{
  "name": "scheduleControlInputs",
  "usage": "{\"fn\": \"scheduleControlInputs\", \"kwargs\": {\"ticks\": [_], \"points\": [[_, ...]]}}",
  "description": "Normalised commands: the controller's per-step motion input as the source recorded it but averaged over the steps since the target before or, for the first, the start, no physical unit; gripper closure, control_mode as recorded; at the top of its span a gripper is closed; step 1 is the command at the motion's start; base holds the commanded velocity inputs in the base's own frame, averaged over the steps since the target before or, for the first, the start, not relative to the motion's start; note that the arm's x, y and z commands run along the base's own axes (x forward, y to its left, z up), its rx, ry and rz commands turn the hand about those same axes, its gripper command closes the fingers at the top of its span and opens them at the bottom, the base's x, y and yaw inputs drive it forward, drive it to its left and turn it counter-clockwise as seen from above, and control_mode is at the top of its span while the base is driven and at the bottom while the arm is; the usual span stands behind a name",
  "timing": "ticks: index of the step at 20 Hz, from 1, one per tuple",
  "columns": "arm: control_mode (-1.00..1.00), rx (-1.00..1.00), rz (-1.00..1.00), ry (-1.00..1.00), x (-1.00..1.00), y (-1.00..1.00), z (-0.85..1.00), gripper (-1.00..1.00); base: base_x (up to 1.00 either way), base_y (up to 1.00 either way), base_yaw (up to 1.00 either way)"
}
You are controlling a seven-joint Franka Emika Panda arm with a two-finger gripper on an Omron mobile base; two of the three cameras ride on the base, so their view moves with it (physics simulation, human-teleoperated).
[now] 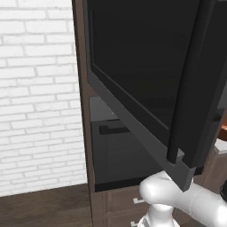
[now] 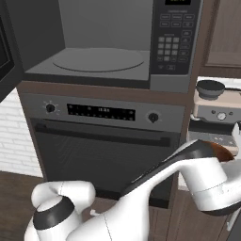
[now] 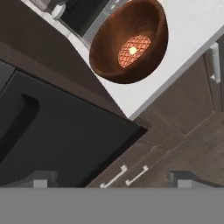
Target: Open the microwave, place the bowl with waffle inside the microwave, then close the microwave door and turn it on.
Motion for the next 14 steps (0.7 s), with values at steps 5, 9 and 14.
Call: {"fn": "scheduleControlInputs", "kwargs": {"ticks": [5, 9, 14], "points": [[-1.00, -0.10, -0.25, 0.10, 0.75, -0.70, -0.52, -1.00, 0.00, 0.00, 0.00], [-1.00, 0.08, -0.11, 0.06, 0.31, -0.41, -0.13, -1.00, 0.00, 0.00, 0.00], [-1.00, 0.19, -0.06, 0.00, 0.24, -0.22, -0.23, -1.00, 0.00, 0.00, 0.00]]}}
